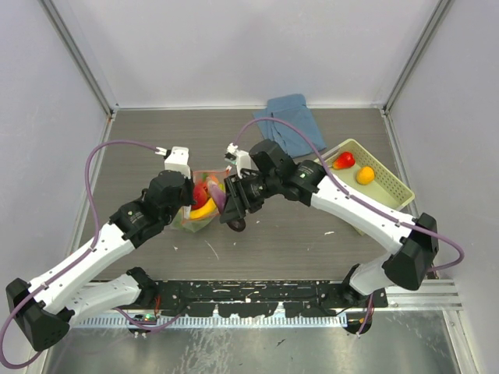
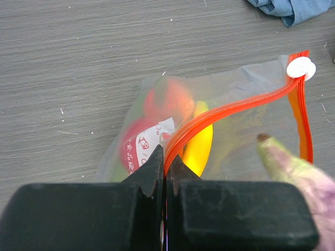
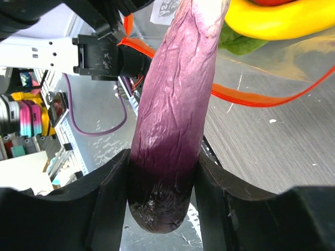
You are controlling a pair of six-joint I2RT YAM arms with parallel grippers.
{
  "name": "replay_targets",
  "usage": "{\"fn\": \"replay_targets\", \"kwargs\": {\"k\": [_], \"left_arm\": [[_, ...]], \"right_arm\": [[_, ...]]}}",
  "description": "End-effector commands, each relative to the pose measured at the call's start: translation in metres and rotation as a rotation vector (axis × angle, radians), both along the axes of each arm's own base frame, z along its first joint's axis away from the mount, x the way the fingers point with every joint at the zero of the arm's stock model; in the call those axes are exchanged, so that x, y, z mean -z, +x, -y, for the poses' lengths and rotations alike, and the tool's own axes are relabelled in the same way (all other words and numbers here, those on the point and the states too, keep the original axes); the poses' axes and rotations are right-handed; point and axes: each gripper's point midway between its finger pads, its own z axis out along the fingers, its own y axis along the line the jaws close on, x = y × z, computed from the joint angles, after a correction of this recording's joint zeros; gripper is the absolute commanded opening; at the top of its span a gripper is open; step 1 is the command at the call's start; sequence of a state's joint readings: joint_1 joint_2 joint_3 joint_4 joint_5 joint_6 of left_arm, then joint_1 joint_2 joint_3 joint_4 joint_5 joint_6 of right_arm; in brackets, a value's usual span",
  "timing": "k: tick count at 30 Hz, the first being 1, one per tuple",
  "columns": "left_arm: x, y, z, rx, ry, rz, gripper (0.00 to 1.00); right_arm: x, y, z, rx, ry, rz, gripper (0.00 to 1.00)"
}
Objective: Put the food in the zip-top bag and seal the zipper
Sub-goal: Place the fake vegetable in the zipper food storage bag.
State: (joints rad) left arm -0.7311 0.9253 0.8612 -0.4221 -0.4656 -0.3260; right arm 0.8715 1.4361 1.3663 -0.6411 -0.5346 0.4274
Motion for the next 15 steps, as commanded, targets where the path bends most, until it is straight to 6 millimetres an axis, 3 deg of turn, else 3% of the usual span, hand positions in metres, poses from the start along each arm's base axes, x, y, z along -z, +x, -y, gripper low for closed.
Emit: {"fn": "replay_targets", "kwargs": {"k": [1, 8, 15], "left_arm": [[-0.02, 0.005, 0.007, 0.007, -0.066, 0.063, 0.0], [-0.023, 0.003, 0.011, 0.034, -0.082, 0.07, 0.0], [-0.022, 0.001, 0.022, 0.091, -0.095, 0.058, 0.0]], "right_arm": [[-0.009, -0.003, -0.016, -0.03, 0.046, -0.044, 0.25], [0.0, 0.009, -0.026, 0.04, 0.012, -0.105, 0.27], [-0.018, 0.044, -0.038, 0.226, 0.059, -0.158, 0.28]]}}
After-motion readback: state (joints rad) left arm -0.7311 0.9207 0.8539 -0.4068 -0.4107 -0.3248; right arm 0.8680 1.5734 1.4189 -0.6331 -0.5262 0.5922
